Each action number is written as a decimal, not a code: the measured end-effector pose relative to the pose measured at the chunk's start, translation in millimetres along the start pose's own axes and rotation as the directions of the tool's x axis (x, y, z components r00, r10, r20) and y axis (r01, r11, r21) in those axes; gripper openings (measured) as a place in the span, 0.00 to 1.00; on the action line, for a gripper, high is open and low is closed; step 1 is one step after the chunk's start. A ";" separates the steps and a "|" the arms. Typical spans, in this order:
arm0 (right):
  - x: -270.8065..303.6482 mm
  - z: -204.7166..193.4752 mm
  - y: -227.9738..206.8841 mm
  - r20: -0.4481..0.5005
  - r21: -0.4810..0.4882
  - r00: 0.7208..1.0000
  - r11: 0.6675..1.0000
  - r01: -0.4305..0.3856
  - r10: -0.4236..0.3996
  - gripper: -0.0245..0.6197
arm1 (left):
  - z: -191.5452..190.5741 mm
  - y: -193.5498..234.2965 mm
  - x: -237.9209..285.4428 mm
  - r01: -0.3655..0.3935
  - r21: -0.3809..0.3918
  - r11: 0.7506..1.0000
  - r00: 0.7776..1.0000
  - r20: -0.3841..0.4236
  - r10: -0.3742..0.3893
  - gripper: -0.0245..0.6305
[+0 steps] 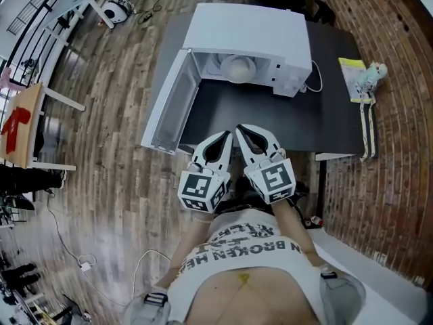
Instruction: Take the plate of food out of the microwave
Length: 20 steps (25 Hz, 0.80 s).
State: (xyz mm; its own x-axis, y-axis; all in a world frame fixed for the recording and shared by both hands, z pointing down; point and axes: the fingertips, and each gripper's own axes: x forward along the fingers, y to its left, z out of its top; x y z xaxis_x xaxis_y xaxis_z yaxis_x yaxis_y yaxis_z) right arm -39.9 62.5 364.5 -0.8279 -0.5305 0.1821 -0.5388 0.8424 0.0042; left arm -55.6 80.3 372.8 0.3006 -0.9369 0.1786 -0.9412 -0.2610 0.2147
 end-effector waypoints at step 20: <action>29.6 -4.9 -94.6 0.013 0.008 1.000 1.000 -0.019 0.019 0.05 | 6.6 2.5 95.9 -0.036 -0.002 0.999 0.999 -0.020 0.036 0.05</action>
State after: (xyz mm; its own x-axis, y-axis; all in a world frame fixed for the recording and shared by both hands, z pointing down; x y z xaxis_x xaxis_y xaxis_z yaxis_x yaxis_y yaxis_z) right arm -12.7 -32.4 374.3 -0.8399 -0.5156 0.1697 -0.5242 0.8515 -0.0074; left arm -30.1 -11.7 384.1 0.2695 -0.9408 0.2054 -0.9511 -0.2267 0.2097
